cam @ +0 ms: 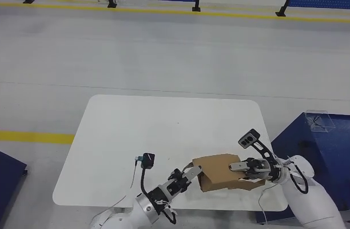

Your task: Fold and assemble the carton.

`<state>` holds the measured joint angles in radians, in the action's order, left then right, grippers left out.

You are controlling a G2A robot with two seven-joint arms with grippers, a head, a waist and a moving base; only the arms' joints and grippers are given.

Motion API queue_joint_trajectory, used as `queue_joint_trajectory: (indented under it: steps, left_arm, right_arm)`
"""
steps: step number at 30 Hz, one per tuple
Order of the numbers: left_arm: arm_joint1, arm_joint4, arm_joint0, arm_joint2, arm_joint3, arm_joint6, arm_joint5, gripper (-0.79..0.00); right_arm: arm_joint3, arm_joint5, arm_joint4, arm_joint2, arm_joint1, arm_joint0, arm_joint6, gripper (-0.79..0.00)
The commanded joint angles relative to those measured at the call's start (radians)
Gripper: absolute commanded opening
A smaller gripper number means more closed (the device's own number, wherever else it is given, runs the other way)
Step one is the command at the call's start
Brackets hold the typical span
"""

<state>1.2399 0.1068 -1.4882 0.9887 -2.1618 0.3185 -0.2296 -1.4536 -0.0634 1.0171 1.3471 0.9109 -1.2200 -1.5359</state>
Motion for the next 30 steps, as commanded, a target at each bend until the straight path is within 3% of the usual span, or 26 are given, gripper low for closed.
queue_joint_trajectory:
  steps: [1, 8, 18, 23, 28, 30]
  left_arm:
    - [0.002, 0.005, 0.009, -0.013, 0.009, 0.005, -0.018, 0.000]
    - [0.006, 0.031, 0.036, -0.044, 0.037, 0.035, -0.050, 0.000]
    - [0.012, 0.027, 0.047, -0.054, 0.050, 0.016, -0.024, 0.000]
    - [0.003, 0.011, -0.003, 0.001, -0.001, 0.001, 0.057, 0.000]
    - [-0.012, -0.032, -0.080, 0.085, -0.060, 0.015, 0.246, 0.000]
    - [-0.016, -0.056, -0.116, 0.133, -0.066, -0.021, 0.296, 0.000]
  right_arm:
    - [-0.005, 0.005, 0.008, 0.000, -0.002, -0.006, 0.000, -0.785]
    - [-0.030, 0.018, 0.017, -0.017, -0.008, -0.025, 0.000, -0.785]
    - [-0.006, 0.106, 0.086, -0.059, -0.014, -0.009, 0.000, -0.785]
    - [0.049, 0.224, 0.166, -0.084, -0.013, 0.029, 0.000, -0.785]
    - [0.084, 0.348, 0.231, -0.127, -0.012, 0.068, 0.000, -0.785]
    - [0.084, 0.348, 0.270, -0.165, -0.015, 0.072, 0.000, -0.785]
